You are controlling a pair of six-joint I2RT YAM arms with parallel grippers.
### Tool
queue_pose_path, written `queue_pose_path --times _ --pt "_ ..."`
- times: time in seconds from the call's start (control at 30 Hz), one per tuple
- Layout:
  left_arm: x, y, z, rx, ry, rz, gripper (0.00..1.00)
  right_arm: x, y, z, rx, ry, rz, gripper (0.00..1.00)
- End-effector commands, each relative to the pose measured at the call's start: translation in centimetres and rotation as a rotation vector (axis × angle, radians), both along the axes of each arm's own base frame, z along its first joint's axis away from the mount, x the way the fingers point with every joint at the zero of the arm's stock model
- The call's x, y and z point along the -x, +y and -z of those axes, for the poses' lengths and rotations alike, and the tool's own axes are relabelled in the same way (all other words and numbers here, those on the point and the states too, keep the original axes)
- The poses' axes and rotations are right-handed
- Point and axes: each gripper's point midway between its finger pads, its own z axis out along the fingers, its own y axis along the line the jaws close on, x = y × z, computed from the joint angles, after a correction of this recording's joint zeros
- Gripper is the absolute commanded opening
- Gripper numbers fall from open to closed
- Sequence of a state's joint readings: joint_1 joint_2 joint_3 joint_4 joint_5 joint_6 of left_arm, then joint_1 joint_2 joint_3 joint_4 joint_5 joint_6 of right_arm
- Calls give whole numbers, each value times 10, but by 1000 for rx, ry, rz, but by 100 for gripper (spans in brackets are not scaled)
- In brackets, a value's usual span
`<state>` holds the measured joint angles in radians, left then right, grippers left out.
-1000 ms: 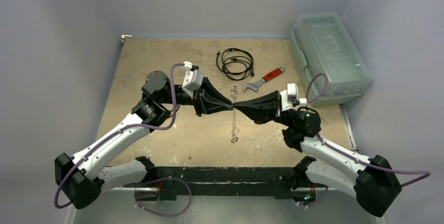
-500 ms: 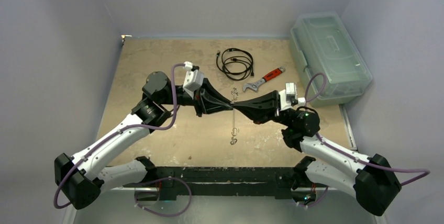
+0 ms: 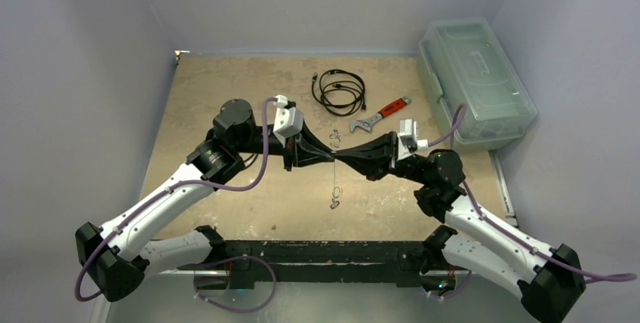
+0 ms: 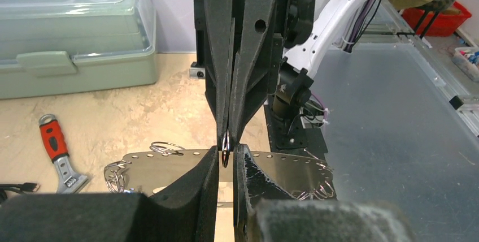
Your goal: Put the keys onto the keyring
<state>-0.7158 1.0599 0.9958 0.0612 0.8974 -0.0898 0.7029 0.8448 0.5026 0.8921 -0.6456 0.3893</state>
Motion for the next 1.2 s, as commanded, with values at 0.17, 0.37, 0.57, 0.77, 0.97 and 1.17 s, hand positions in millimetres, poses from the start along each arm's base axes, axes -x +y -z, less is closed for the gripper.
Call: queue_pose_path --times 0.17,0.37,0.57,0.77,0.97,1.17 --pt "-13 1 -4 -14 -113 -70 0 31 -1 -1 140 -75 -92 9" --pt "-12 3 -6 -9 -130 -72 0 39 -7 -3 175 -91 -102 15" --pt "-11 4 -6 -9 -132 -70 0 39 -8 -2 202 -85 -106 20" --pt "-10 4 -5 -8 -141 -67 0 32 -6 2 230 -59 -84 27" --pt "-11 7 -3 -17 -163 -78 0 13 -13 -5 256 -53 51 42" --pt "-13 8 8 -56 -159 -95 0 -9 -19 -4 331 -28 173 44"
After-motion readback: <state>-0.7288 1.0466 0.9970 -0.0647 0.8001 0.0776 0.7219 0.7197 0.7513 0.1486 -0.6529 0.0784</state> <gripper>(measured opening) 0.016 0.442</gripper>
